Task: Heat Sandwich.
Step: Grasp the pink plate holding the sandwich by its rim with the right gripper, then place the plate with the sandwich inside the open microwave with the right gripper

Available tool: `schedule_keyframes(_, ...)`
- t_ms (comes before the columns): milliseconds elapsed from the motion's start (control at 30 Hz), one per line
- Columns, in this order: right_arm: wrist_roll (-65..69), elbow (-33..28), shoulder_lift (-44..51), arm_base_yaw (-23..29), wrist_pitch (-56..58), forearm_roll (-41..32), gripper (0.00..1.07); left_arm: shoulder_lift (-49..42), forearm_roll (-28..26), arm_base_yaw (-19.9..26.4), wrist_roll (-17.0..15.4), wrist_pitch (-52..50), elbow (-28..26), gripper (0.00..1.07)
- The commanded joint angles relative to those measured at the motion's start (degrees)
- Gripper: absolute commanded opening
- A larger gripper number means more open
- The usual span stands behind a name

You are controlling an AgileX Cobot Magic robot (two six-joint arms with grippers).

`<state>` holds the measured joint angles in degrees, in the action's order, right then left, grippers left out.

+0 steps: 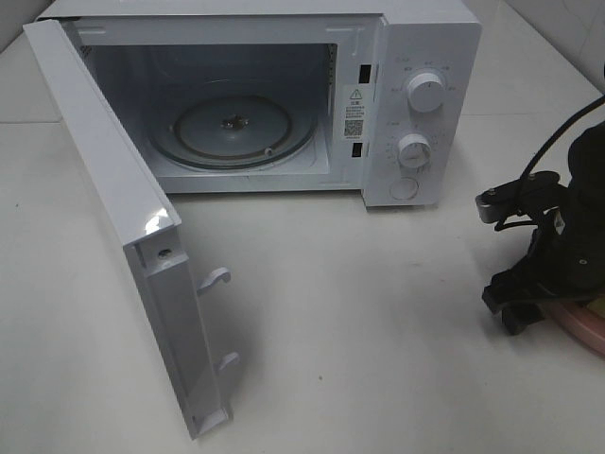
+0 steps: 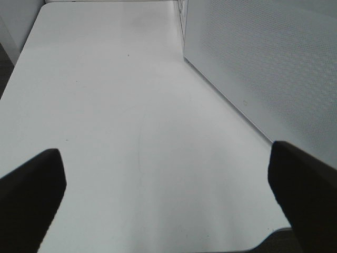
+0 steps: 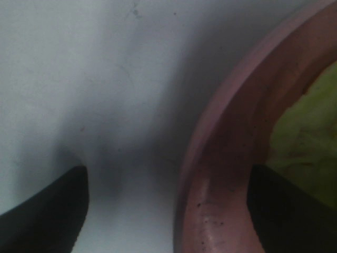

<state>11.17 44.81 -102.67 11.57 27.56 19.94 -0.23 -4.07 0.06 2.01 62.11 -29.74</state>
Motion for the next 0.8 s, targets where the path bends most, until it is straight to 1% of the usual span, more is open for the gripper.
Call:
schedule_keyframes(33,0.86,0.29,-0.34,-0.29,0.17,0.63,0.74,-0.92,-0.23,-0.17,0.11,-0.74,0.06,1.00)
schedule_keyframes(67,0.86,0.29,-0.34,-0.29,0.34,0.63,0.68,-0.92,-0.23,-0.17,0.11,-0.74,0.06,1.00)
schedule_keyframes(100,0.86,0.29,-0.34,-0.29,0.34,0.63,0.68,-0.92,-0.23,-0.17,0.11,-0.74,0.06,1.00)
schedule_keyframes(167,1.15,0.29,-0.34,-0.29,0.86,0.63,0.58,-0.92,-0.23,-0.17,0.11,-0.74,0.06,1.00)
schedule_keyframes(200,2.23,0.29,-0.34,-0.29,0.97,1.09,0.42,-0.92,-0.23,-0.17,0.11,-0.74,0.06,1.00)
schedule_keyframes(233,2.69,0.29,-0.34,-0.29,0.97,1.60,0.34,-0.92,-0.23,-0.17,0.11,-0.74,0.06,1.00)
schedule_keyframes(267,2.69,0.29,-0.34,-0.29,0.97,1.60,0.34,-0.92,-0.23,-0.17,0.11,-0.74,0.06,1.00)
schedule_keyframes(300,3.61,0.29,-0.34,-0.29,1.20,2.41,0.22,-0.92,-0.23,-0.17,0.11,-0.74,0.06,1.00)
schedule_keyframes(333,4.81,0.29,-0.34,-0.29,2.01,4.13,0.01,-0.92,-0.23,-0.17,0.11,-0.74,0.06,1.00)
schedule_keyframes(433,4.98,0.29,-0.34,-0.29,2.41,5.33,0.00,-0.92,-0.23,-0.17,0.11,-0.74,0.06,1.00)
schedule_keyframes(800,4.98,0.29,-0.11,-0.17,2.35,5.10,0.00,-0.92,-0.23,-0.17,0.11,-0.74,0.06,1.00)
